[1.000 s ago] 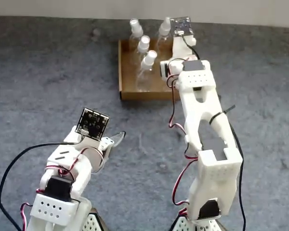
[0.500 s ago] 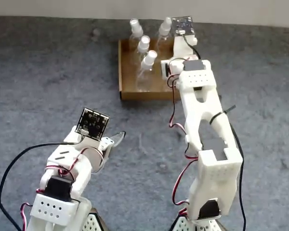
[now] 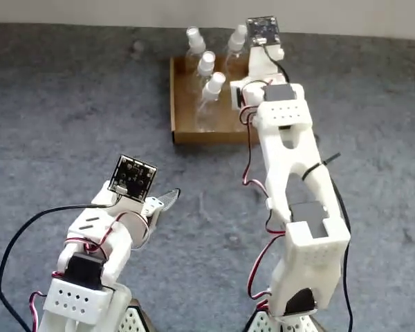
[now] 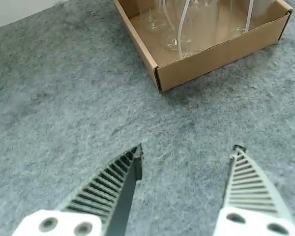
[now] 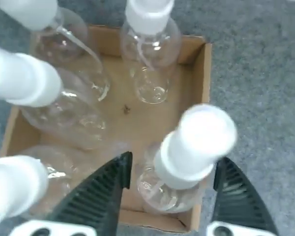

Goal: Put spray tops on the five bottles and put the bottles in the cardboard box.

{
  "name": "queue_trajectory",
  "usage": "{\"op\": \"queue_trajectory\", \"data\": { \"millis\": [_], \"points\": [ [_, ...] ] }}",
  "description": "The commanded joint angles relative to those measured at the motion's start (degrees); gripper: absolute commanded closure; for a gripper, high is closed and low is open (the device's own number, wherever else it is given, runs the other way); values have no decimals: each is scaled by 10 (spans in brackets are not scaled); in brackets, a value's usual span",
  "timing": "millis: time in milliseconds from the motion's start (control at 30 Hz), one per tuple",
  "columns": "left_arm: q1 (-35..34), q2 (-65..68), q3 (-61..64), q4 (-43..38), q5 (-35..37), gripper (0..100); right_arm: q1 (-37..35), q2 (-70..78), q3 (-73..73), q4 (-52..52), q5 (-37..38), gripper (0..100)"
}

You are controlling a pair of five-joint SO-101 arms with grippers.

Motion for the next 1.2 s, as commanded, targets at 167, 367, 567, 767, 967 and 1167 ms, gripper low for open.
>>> {"op": "queue_trajectory", "data": {
  "millis": [167,367,567,767,967,1167],
  "points": [
    [-9,3,15,-40,-5,783,-5,-46,-7,-6,-1,777],
    [-9,3,18,-46,-33,783,-3,-46,-7,-6,-4,777],
    [-9,3,18,-47,-33,783,-2,-49,-7,-6,-4,777],
    [-9,3,18,-47,-33,783,-1,-50,-12,2,-5,777],
    [-9,3,18,-47,-34,783,-5,-70,-54,60,-5,777],
    [-9,3,18,-47,-34,783,-5,-80,-88,92,-5,777]
  ]
}}
